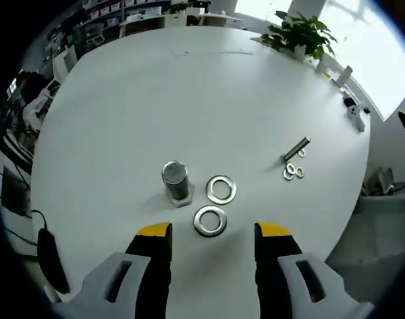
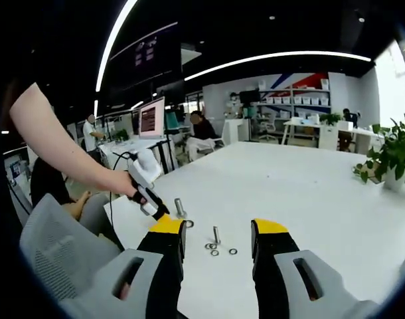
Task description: Place the washer onto the threaded stud by aligning its center hole with the stud, sliding it down to the base, and recovering from edge contact or off-axis alignment until the washer reaches the visible bottom stop.
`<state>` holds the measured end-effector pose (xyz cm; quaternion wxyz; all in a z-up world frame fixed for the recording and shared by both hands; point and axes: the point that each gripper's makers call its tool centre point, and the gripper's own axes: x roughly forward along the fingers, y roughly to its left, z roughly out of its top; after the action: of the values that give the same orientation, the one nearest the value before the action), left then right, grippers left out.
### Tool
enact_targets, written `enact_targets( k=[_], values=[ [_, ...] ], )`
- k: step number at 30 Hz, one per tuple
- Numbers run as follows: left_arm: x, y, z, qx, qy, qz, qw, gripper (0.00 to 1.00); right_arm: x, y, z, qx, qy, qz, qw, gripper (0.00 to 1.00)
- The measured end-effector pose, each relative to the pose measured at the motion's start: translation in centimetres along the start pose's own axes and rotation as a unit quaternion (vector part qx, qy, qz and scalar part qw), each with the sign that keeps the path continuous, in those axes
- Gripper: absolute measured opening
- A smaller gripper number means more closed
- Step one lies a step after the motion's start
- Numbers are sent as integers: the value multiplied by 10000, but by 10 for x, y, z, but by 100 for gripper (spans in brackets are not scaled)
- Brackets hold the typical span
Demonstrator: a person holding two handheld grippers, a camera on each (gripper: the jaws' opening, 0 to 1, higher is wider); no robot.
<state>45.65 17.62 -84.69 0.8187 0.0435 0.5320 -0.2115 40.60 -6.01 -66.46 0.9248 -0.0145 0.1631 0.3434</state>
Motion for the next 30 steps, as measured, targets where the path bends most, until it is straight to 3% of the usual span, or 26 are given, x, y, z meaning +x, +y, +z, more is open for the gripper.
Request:
enact_targets(
  k=[18, 24, 29, 30],
  values=[
    [14, 6, -5, 348, 308, 62, 9989, 45, 1, 0, -3, -59, 54, -18, 10000, 42],
    [17, 2, 1, 517, 309, 72, 9982, 42, 0, -3, -3, -41, 45, -63, 10000, 42],
    [20, 3, -2, 1418, 564, 321, 9878, 37, 0, -3, -2, -52, 44, -81, 9999, 42],
    [21, -2, 0, 1556, 512, 199, 9863, 34, 0, -4, -3, -52, 44, -88, 9999, 42]
  ],
)
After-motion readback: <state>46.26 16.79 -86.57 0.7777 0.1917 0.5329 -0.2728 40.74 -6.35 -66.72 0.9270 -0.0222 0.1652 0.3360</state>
